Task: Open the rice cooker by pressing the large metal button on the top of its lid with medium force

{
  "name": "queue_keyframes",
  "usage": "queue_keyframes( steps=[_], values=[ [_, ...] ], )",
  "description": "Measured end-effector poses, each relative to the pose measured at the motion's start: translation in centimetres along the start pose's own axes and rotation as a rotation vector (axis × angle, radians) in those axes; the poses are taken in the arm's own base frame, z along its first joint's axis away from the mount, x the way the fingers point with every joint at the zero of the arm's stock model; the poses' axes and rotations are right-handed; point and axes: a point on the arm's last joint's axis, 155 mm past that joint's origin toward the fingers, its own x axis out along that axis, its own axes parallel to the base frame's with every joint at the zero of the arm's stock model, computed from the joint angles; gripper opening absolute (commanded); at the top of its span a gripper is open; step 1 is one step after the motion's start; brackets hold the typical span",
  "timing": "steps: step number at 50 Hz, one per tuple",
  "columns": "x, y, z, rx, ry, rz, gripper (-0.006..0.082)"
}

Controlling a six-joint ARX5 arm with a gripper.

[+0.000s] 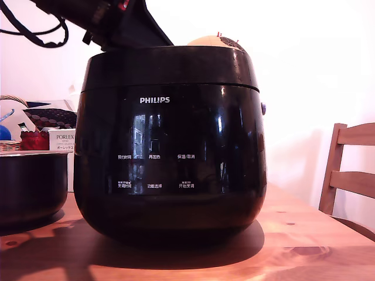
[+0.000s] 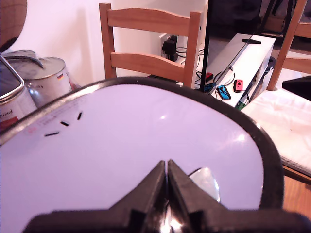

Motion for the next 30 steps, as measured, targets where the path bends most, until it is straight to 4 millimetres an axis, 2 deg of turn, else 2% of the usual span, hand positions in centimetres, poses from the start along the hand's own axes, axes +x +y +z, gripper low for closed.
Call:
queue_keyframes(
  steps=[12, 30],
  values=[
    [-2.3, -0.3, 2.6, 0.019, -0.075, 0.018, -0.0024],
    [-2.3, -0.3, 0.3, -0.014, 0.015, 0.012, -0.0024]
  ],
)
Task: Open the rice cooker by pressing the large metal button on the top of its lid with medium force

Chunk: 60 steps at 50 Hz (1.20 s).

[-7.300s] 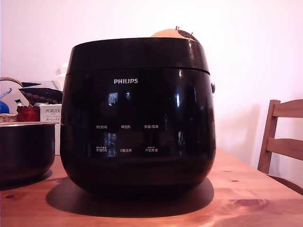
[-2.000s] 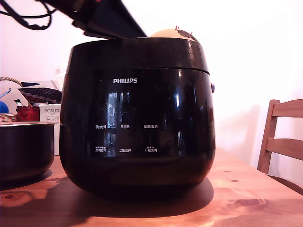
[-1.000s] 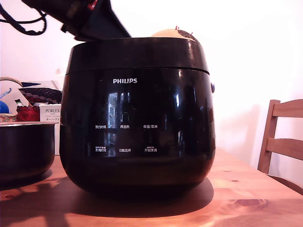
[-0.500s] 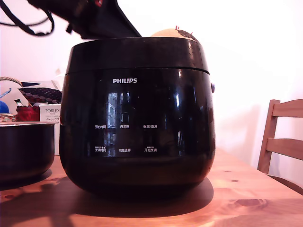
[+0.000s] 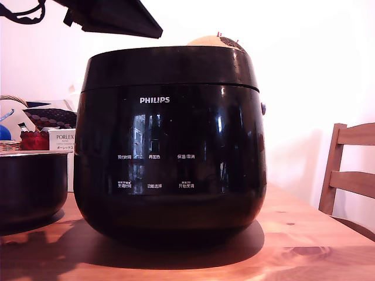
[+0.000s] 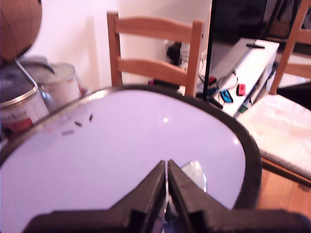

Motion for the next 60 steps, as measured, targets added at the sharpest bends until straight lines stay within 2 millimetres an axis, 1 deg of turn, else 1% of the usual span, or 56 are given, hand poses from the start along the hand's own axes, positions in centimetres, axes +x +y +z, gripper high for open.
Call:
queue_keyframes(
  steps=[9, 26, 32, 48, 60],
  values=[
    [0.0, -0.1, -1.0, -0.013, 0.038, -0.004, -0.0024],
    [0.0, -0.3, -1.2, -0.017, 0.048, -0.014, -0.0024],
    [0.4, -0.4, -1.9, -0.025, 0.067, -0.026, -0.0024],
    [0.7, -0.8, -2.0, -0.023, 0.071, -0.041, -0.0024],
    [0.7, -0.5, -2.2, 0.014, 0.083, -0.028, -0.0024]
  ],
)
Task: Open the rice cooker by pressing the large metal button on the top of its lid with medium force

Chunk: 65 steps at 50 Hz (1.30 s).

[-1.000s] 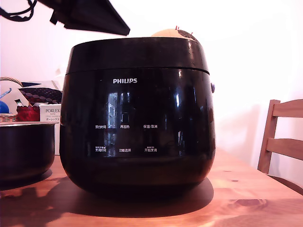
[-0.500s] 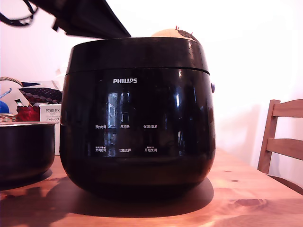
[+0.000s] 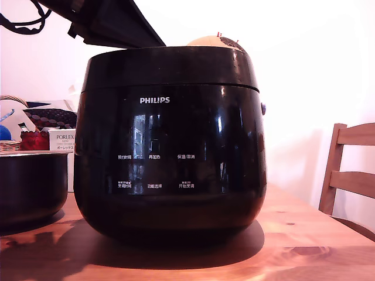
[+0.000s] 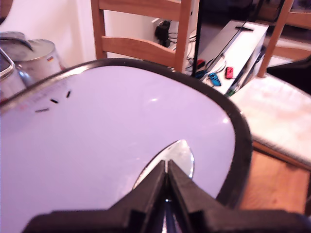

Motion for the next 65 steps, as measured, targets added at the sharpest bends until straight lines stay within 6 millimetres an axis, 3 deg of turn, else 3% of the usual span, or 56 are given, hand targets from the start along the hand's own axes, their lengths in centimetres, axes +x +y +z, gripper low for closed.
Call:
queue_keyframes(
  steps=[65],
  values=[
    [0.53, 0.52, -0.88, 0.022, 0.072, 0.012, -0.0024]
  ],
)
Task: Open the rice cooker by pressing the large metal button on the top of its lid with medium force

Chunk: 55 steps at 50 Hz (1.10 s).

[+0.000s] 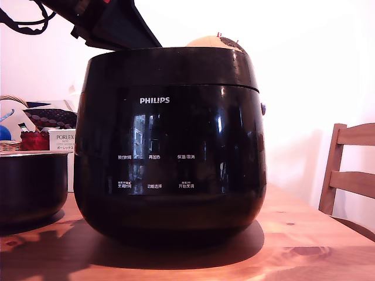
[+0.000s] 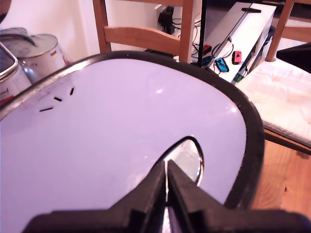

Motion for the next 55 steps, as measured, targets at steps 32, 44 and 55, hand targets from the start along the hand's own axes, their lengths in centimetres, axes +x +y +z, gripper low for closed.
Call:
queue_keyframes(
  steps=[32, 44, 55],
  values=[
    [0.7, -0.3, 1.2, -0.011, -0.071, -0.03, -0.0024],
    [0.8, 0.4, 1.7, -0.027, -0.119, -0.017, -0.0024],
    [0.5, 1.8, 2.7, -0.041, -0.166, 0.021, -0.0024]
  ],
)
